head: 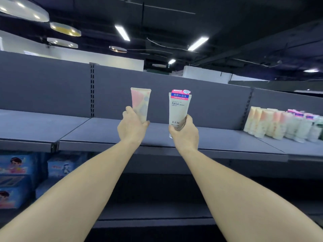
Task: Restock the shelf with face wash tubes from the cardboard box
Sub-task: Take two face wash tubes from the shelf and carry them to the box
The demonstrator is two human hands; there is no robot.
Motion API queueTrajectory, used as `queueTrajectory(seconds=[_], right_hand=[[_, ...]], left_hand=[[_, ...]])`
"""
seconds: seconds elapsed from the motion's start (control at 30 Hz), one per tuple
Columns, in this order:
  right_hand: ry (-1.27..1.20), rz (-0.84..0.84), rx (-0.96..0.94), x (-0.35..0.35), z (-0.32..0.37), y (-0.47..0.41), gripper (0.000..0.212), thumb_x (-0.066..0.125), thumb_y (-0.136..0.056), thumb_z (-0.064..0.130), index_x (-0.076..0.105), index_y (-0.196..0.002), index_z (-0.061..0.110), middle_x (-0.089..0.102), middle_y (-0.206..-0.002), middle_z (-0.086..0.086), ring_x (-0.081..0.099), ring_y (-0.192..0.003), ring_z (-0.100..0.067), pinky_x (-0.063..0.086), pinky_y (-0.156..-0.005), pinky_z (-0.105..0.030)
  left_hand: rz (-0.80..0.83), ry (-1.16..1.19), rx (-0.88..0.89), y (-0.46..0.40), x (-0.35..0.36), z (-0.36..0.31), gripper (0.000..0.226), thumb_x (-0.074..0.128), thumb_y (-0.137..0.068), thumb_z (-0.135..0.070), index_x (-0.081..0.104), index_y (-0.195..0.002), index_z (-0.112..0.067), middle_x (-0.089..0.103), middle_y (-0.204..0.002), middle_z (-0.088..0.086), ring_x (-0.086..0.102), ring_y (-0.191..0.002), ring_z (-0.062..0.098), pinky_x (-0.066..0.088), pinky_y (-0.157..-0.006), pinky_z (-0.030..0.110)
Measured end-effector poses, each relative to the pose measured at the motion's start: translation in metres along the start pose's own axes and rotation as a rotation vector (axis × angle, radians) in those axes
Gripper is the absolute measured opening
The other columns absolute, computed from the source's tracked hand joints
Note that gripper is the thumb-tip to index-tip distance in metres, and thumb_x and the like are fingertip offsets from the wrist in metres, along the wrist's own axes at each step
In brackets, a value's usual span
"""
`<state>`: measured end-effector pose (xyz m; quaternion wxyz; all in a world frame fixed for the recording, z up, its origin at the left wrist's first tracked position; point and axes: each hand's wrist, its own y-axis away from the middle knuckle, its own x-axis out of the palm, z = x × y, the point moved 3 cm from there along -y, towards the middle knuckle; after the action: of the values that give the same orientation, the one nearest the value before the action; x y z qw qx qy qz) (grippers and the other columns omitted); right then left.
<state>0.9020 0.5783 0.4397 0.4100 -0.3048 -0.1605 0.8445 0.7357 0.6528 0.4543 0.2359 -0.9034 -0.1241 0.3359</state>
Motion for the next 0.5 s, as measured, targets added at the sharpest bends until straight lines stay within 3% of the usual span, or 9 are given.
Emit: queueTrajectory(seconds=[0.23, 0.33, 0.5], right_hand=[[0.012, -0.185, 0.07, -0.079, -0.048, 0.036, 0.046, 0.068, -0.081, 0.03, 0.045, -0.121, 0.035, 0.06, -0.104, 0.014, 0.06, -0.089, -0.009, 0.054, -0.074, -0.031], [0.101, -0.253, 0.165, -0.122, -0.084, 0.063, 0.043, 0.069, -0.079, 0.034, 0.046, -0.115, 0.031, 0.061, -0.104, 0.01, 0.063, -0.089, -0.014, 0.055, -0.072, -0.035], [0.218, -0.388, 0.387, -0.204, -0.154, 0.13, 0.055, 0.068, -0.08, 0.033, 0.044, -0.129, 0.026, 0.061, -0.109, 0.005, 0.059, -0.091, -0.017, 0.051, -0.074, -0.033]], left_hand=[[0.124, 0.085, 0.119, 0.058, 0.033, -0.052, 0.05, 0.069, -0.084, -0.039, 0.041, -0.111, -0.009, 0.056, -0.106, 0.007, 0.061, -0.088, 0.03, 0.043, -0.064, 0.037], [0.235, 0.124, 0.195, 0.099, 0.057, -0.082, 0.05, 0.069, -0.083, -0.04, 0.042, -0.113, -0.01, 0.056, -0.108, 0.005, 0.061, -0.09, 0.03, 0.043, -0.067, 0.037], [0.468, 0.175, 0.319, 0.189, 0.106, -0.122, 0.049, 0.07, -0.081, -0.041, 0.042, -0.108, -0.012, 0.058, -0.109, 0.004, 0.061, -0.093, 0.03, 0.045, -0.072, 0.037]])
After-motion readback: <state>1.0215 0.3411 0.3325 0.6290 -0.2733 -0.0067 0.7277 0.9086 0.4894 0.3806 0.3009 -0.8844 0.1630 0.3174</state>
